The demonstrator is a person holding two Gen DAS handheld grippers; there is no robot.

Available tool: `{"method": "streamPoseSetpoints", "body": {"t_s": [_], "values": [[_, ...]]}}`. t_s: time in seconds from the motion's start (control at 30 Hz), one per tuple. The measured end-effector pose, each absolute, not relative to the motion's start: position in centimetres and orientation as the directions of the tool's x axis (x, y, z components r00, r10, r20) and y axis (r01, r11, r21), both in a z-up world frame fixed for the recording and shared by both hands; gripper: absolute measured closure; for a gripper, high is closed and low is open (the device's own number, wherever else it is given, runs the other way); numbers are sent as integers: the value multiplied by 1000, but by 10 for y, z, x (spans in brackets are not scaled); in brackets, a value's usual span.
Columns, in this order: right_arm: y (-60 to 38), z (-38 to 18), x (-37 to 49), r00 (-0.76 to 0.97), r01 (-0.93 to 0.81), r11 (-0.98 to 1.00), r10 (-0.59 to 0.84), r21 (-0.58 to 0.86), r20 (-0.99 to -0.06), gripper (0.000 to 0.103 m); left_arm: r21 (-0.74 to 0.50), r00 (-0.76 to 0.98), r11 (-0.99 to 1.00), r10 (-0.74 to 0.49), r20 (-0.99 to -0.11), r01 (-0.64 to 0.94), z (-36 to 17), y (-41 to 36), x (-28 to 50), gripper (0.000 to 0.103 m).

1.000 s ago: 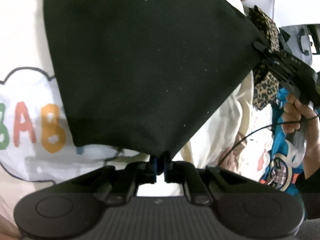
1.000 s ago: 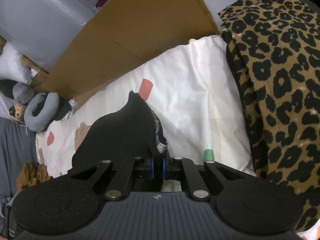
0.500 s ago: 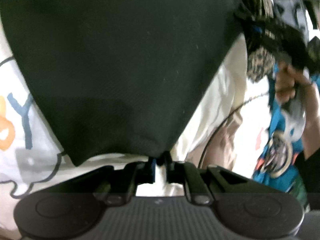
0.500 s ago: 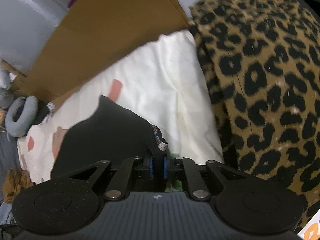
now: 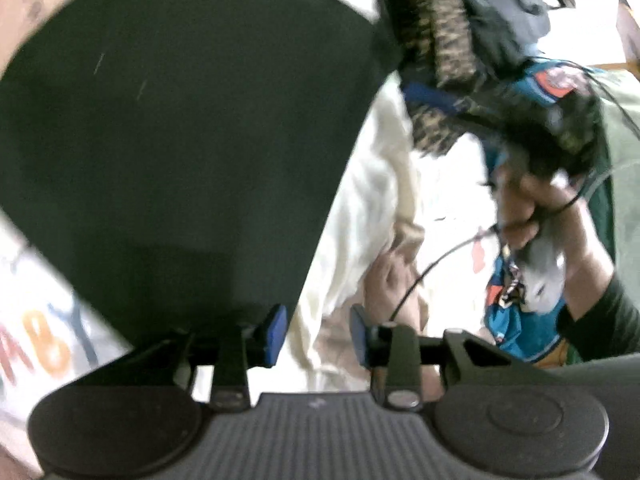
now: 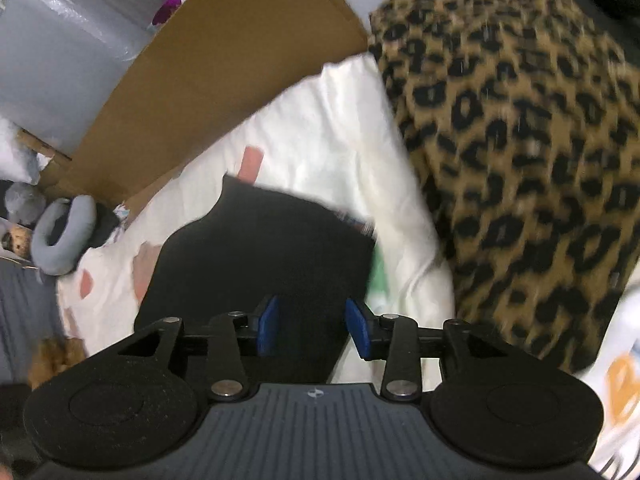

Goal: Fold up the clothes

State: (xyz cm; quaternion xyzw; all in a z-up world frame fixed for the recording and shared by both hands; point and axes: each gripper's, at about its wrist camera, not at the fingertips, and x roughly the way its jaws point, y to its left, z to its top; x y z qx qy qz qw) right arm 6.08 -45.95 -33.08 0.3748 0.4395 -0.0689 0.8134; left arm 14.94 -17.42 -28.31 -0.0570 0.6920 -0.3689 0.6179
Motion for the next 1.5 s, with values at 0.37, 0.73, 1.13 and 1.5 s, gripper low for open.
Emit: {"method": "streamPoseSetpoints", "body": {"t_s": [0.37,0.73,1.13,1.5], "values": [[-449,-333,46,581,470,679,243,564,-777,58,-432,8,745,-506,-863,508,-251,-188,225,48],[-433,-352,43,594,499,631,250,594,-765,49,-338,172,765,-498,-850,548,-252,-176,276,25],[-425,-380,42,609,519,569,276,637,-743,49,-279,240,781,-475,-847,559,-273,-170,299,25],[-423,-402,43,704,500,461,277,733,-654,51,-337,185,769,-501,-846,542,-307,-169,326,27]]}}
